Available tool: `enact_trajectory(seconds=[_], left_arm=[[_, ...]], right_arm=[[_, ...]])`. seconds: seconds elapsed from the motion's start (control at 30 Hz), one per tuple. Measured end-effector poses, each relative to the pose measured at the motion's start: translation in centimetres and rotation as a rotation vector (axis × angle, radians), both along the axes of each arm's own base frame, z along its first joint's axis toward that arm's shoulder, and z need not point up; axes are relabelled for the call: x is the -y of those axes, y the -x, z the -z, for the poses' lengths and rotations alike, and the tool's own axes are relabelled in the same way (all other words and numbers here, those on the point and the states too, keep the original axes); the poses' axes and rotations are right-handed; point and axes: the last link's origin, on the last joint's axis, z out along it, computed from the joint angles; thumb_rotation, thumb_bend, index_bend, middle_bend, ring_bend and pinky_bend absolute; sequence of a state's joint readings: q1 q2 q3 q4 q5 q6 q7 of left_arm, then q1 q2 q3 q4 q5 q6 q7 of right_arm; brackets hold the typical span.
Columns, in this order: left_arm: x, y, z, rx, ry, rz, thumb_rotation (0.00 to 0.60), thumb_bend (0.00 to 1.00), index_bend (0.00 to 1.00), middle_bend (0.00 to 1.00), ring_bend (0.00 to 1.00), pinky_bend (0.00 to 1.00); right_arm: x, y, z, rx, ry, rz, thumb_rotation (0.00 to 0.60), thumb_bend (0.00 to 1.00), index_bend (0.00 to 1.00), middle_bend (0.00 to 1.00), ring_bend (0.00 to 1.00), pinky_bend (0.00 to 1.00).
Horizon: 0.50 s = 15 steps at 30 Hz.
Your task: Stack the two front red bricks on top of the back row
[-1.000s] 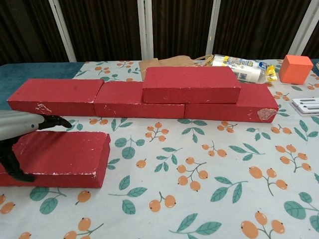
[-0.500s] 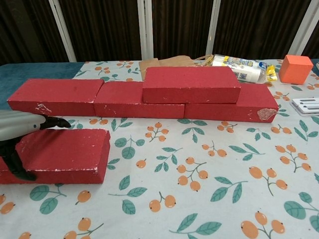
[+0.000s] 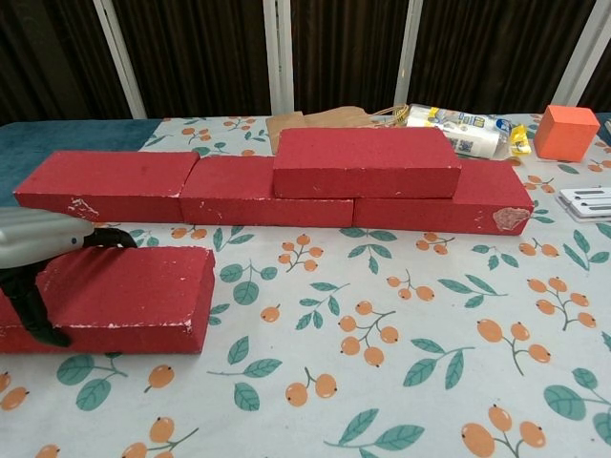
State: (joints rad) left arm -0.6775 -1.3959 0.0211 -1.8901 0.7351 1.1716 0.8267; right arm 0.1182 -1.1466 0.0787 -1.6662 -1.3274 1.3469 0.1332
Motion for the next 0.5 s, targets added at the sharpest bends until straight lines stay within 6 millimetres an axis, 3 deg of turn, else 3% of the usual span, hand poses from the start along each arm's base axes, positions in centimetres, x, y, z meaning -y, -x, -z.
enact_trajectory(seconds=[0.23, 0.5], left_arm=[[-0.7, -0.5, -0.6, 0.021, -0.005, 0.002, 0.600, 0.19, 0.28, 0.35, 0.28, 0.28], [-3.6, -2.5, -3.1, 0.088, 0.000, 0.019, 0.600, 0.19, 0.28, 0.36, 0.28, 0.28]], right_arm=[[0.1, 0.0, 0.2, 0.002, -0.001, 0.003, 0.600, 0.20, 0.00, 0.03, 0.00, 0.00], [0.2, 0.2, 0.5, -0.010, -0.010, 0.019, 0.600, 0.20, 0.00, 0.03, 0.00, 0.00]])
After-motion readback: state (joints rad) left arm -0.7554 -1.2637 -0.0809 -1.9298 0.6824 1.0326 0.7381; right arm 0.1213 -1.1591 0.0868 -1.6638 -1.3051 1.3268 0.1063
